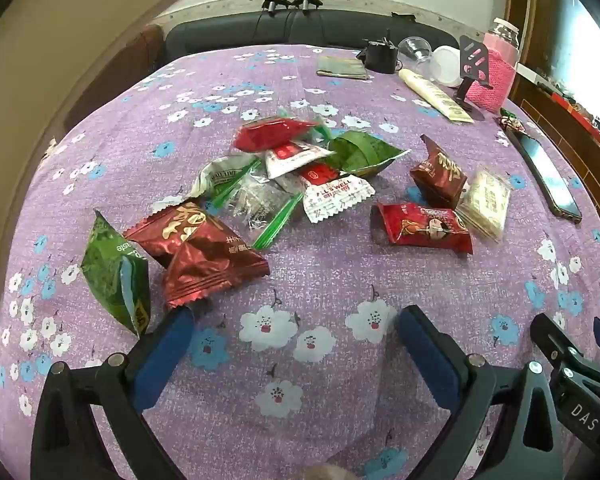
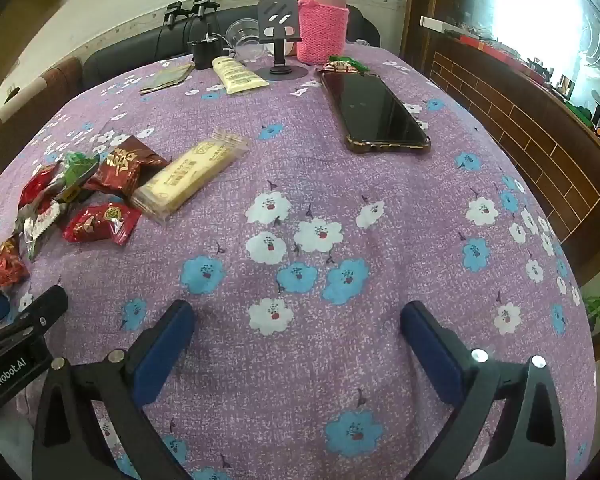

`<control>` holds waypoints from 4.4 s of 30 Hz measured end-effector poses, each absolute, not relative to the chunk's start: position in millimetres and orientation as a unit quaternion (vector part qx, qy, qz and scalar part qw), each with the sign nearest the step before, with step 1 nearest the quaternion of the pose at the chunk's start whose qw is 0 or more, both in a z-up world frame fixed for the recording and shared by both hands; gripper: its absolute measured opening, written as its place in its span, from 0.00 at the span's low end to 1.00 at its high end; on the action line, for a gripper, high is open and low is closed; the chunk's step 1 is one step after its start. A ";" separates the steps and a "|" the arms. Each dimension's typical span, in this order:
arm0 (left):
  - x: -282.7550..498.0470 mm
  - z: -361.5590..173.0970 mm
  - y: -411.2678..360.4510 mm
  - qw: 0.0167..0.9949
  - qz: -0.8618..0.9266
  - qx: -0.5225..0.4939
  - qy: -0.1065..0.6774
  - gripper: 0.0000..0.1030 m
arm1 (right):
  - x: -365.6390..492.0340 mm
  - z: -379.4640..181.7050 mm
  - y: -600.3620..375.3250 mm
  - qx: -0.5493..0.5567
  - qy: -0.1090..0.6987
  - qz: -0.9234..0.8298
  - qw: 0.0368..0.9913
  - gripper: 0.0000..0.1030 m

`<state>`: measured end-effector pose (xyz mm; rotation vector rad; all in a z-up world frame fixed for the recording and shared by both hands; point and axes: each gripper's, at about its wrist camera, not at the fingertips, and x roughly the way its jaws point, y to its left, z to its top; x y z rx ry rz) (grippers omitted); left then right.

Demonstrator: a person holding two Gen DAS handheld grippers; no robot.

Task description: Organize snacks

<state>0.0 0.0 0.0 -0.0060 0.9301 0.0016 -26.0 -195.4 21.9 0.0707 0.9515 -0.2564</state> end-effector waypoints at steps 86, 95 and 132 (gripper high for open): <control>2.9 0.5 3.8 0.893 0.000 -0.005 0.449 1.00 | -24.6 20.7 -195.7 0.034 0.458 -0.123 0.880 1.00; 2.8 0.5 3.7 0.893 0.000 -0.005 0.449 1.00 | -24.4 20.3 -195.8 0.035 0.458 -0.123 0.880 1.00; -0.1 3.3 3.6 0.874 -0.065 0.031 0.481 1.00 | -19.4 19.5 -196.4 0.041 0.476 -0.126 0.869 1.00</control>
